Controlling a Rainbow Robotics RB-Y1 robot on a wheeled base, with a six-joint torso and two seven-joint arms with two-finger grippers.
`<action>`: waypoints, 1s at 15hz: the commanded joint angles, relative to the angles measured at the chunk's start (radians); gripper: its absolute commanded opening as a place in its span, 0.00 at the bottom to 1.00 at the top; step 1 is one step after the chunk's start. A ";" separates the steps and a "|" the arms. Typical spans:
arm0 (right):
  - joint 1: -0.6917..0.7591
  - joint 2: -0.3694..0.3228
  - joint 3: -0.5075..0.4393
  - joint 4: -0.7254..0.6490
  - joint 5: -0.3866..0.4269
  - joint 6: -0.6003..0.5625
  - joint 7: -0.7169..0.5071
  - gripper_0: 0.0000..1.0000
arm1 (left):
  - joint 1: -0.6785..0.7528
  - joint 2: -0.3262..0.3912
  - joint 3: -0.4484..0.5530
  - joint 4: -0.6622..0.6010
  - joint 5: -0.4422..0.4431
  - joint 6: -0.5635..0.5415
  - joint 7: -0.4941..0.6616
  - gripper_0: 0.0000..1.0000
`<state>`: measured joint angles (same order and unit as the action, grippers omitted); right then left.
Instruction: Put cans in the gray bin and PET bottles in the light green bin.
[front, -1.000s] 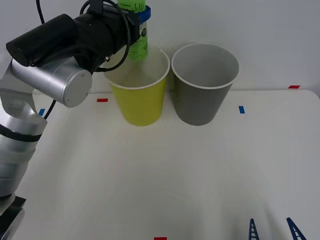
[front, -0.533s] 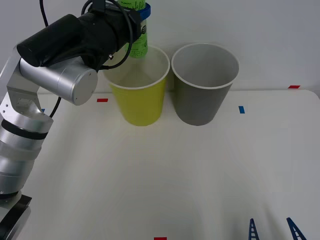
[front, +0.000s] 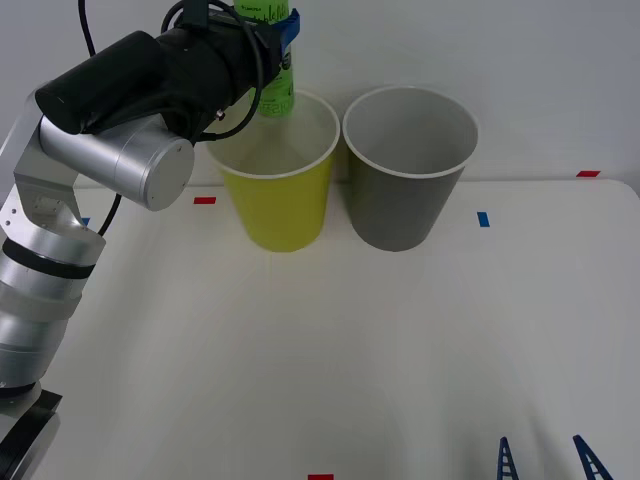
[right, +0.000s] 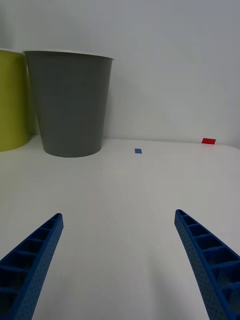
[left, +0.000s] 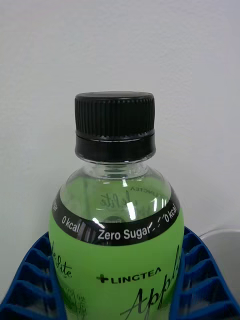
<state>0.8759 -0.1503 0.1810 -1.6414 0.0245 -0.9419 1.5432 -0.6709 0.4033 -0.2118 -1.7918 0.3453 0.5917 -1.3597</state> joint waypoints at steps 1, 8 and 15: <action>0.000 0.000 0.000 0.000 0.000 0.000 0.000 0.77 | 0.001 0.008 0.000 0.000 0.001 0.000 0.014 1.00; 0.000 0.000 0.000 0.000 0.000 0.000 0.000 0.77 | 0.048 0.060 0.022 -0.081 0.043 0.000 0.021 1.00; 0.000 0.000 0.000 0.000 0.000 0.000 0.000 0.77 | 0.534 0.057 0.100 -0.535 0.024 0.000 0.016 1.00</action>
<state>0.8759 -0.1504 0.1810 -1.6414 0.0245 -0.9419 1.5432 -0.2373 0.4596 -0.1241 -2.2387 0.3791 0.5925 -1.3419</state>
